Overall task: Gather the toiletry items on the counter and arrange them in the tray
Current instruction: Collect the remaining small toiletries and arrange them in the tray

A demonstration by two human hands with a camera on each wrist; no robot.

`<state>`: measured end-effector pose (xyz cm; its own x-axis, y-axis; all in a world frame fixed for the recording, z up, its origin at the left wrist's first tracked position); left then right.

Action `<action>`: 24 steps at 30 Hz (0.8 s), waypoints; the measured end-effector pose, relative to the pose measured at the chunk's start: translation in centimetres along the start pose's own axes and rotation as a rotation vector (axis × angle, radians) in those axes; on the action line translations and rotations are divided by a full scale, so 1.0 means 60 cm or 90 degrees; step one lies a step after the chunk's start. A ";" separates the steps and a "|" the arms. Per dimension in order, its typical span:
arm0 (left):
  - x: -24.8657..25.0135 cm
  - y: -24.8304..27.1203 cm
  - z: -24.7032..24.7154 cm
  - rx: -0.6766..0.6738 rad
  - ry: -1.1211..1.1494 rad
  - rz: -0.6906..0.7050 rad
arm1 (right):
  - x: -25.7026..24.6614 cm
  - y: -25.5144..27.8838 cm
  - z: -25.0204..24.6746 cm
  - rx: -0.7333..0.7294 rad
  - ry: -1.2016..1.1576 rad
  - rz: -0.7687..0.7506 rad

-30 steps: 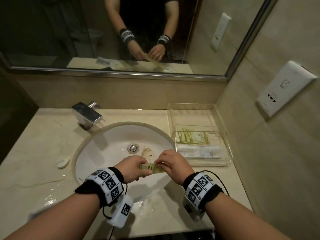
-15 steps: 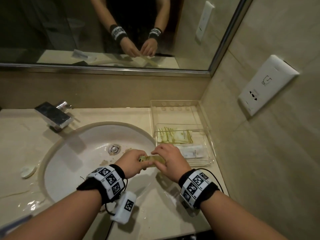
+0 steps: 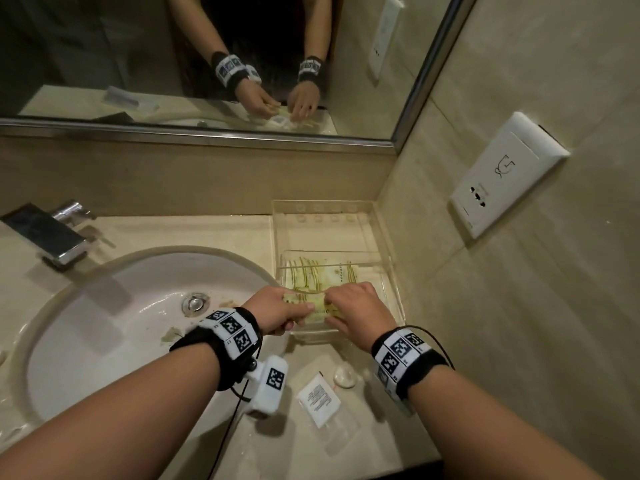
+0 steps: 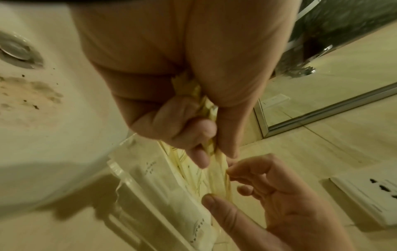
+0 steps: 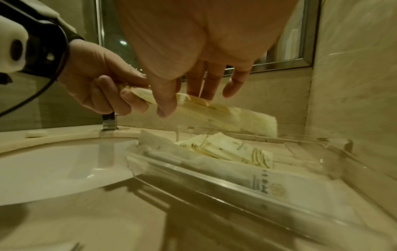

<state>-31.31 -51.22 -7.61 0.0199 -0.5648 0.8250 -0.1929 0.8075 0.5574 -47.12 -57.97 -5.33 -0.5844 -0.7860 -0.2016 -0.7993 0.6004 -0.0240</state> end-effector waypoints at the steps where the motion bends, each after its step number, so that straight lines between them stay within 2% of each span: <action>1: 0.003 -0.004 0.001 0.014 -0.004 0.001 | 0.008 -0.004 0.001 -0.004 0.004 -0.001; 7: 0.008 -0.022 -0.020 0.140 -0.052 0.010 | 0.059 -0.031 0.001 -0.018 0.021 0.033; 12: -0.001 -0.019 -0.032 0.139 -0.096 0.009 | 0.097 -0.052 0.017 -0.034 0.034 0.108; 17: 0.000 -0.013 -0.034 0.130 -0.123 0.016 | 0.121 -0.066 0.043 -0.063 0.063 0.134; 24: -0.005 -0.007 -0.031 0.133 -0.150 0.011 | 0.140 -0.073 0.058 -0.025 0.061 0.179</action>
<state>-29.39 -51.06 -7.93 -0.2081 -0.5944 0.7768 -0.3885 0.7790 0.4921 -48.02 -66.69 -10.30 -0.7929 -0.6007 -0.1017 -0.6076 0.7922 0.0576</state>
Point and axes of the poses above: each hand's wrist, its own y-axis away from the middle knuckle, its own z-axis out of the palm, x = y × z, the point moved 3 cm from there along -y, towards the middle knuckle, and after that the axes turned 6 degrees about x, right-handed, at the moved point
